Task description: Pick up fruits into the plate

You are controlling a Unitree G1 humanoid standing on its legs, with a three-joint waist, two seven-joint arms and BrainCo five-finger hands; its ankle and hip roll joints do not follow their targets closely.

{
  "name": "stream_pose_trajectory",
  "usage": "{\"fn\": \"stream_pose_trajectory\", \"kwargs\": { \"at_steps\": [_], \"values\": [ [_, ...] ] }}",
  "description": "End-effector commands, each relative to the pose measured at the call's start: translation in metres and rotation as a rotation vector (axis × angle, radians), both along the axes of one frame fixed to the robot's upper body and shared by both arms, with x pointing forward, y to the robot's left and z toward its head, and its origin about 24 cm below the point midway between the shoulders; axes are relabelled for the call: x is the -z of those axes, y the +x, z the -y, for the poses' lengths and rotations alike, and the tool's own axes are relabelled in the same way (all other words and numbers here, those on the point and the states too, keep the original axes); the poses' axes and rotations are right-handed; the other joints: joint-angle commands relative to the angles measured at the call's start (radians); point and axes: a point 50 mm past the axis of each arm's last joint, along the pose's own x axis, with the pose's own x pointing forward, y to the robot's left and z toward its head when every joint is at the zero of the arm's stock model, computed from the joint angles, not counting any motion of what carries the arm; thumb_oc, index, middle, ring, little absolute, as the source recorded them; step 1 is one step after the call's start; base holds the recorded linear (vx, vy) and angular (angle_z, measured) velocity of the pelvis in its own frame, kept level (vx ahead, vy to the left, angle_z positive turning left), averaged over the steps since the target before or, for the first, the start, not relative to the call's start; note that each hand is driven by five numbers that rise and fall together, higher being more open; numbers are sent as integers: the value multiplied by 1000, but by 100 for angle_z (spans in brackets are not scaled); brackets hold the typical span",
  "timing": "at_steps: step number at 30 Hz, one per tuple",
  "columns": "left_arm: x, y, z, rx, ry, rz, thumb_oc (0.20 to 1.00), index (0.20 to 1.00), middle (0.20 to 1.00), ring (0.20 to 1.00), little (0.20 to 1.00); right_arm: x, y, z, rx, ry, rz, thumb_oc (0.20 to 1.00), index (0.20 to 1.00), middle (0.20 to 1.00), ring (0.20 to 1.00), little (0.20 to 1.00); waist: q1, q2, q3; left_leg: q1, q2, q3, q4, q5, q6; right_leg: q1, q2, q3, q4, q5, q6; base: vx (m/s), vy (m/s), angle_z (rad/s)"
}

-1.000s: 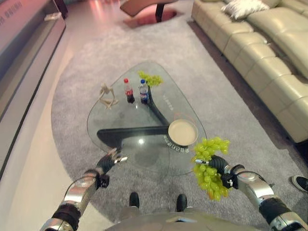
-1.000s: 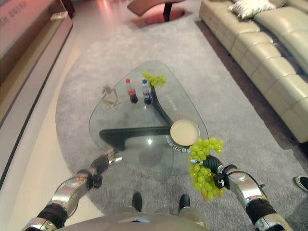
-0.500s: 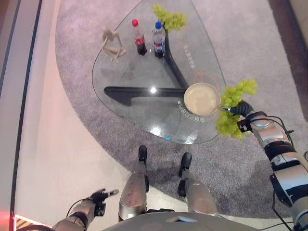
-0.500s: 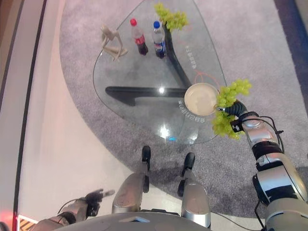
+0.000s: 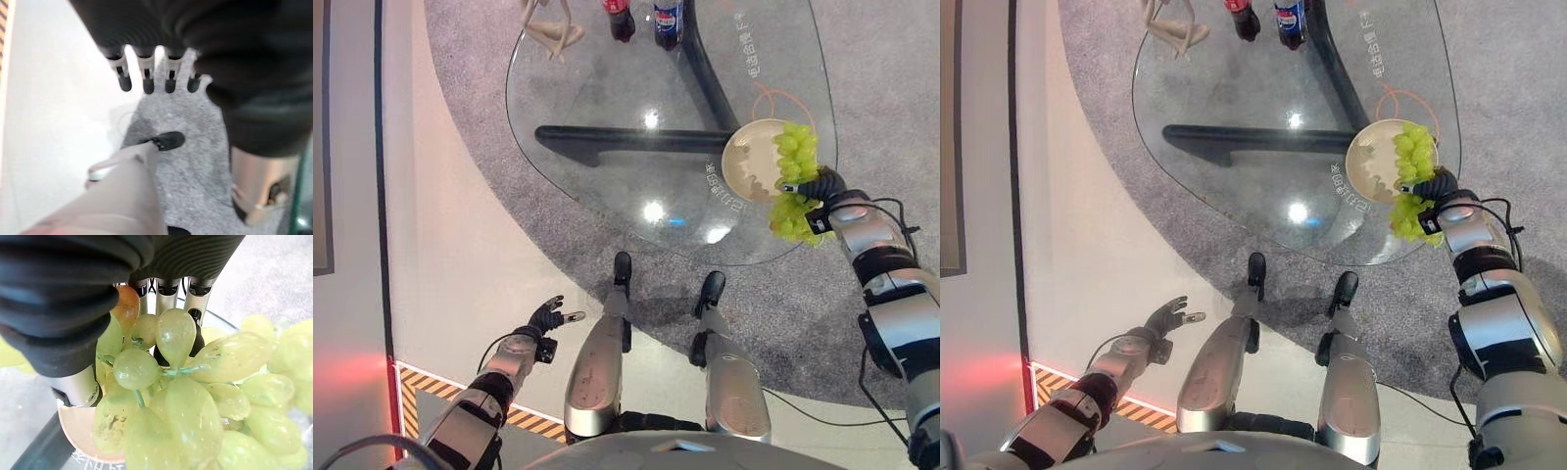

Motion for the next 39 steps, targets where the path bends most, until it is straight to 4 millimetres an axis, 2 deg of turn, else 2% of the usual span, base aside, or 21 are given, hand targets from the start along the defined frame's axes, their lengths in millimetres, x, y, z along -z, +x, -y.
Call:
{"fn": "stream_pose_trajectory", "kwargs": {
  "at_steps": [1,8,13,15,16,17,18,29,35,39],
  "values": [
    [5,-10,-8,-3,30,-27,1000,1000,1000,1000,1000,-48,8,8,24,-159,87,200,200,200,200,200,4,-19,-5,-34,-100,7,53,-70,44,-124,-17,44,202,-56,2,19,60,-2],
    [4,-8,0,2,5,-11,1000,1000,1000,1000,1000,-68,13,5,100,-225,154,200,200,200,200,200,19,-6,-5,-68,-105,13,55,-64,49,-167,-25,42,223,-56,8,6,56,2],
    [5,-8,2,-2,-16,-11,1000,1000,1000,1000,1000,-93,15,5,167,-287,226,200,200,200,200,200,31,5,-5,-97,-111,13,58,-57,53,-204,-33,40,244,-57,12,5,60,1],
    [6,-10,3,-1,-20,-15,1000,1000,1000,1000,1000,-95,14,7,189,-311,226,200,200,200,200,200,34,9,-5,-100,-112,13,58,-55,54,-211,-36,41,249,-57,13,20,54,-1],
    [6,-11,4,0,-22,-16,1000,1000,1000,1000,1000,-95,14,8,203,-318,231,285,285,285,285,285,36,11,-5,-102,-112,14,56,-53,55,-214,-36,41,250,-56,14,12,46,-3],
    [7,-12,5,1,-25,-16,1000,1000,1000,1000,1000,-96,13,10,218,-322,231,796,796,796,796,796,37,12,-5,-105,-112,15,57,-53,55,-218,-38,41,252,-56,15,12,36,-1],
    [7,-12,5,2,-26,-16,1000,1000,1000,1000,1000,-95,13,11,227,-329,232,1000,1000,1000,1000,1000,38,13,-5,-106,-112,15,58,-53,56,-220,-39,42,254,-56,15,0,0,0],
    [7,-12,8,19,-32,-11,1000,1000,1000,1000,1000,-91,12,9,258,-374,233,1000,1000,1000,1000,1000,40,8,-5,-104,-115,16,67,-60,61,-224,-39,45,267,-60,15,2,7,1],
    [6,-11,-1,11,-8,-26,1000,1000,1000,1000,1000,-73,13,5,248,-325,227,1000,1000,1000,1000,1000,37,-25,-5,-71,-109,21,71,-72,64,-188,-32,49,260,-60,15,2,-17,-2],
    [7,-12,-8,-5,0,-50,1000,1000,1000,1000,1000,-51,12,-2,211,-235,224,1000,1000,1000,1000,1000,27,-57,-5,-25,-101,27,76,-87,64,-140,-22,57,250,-60,15,10,-4,2]
  ]
}}
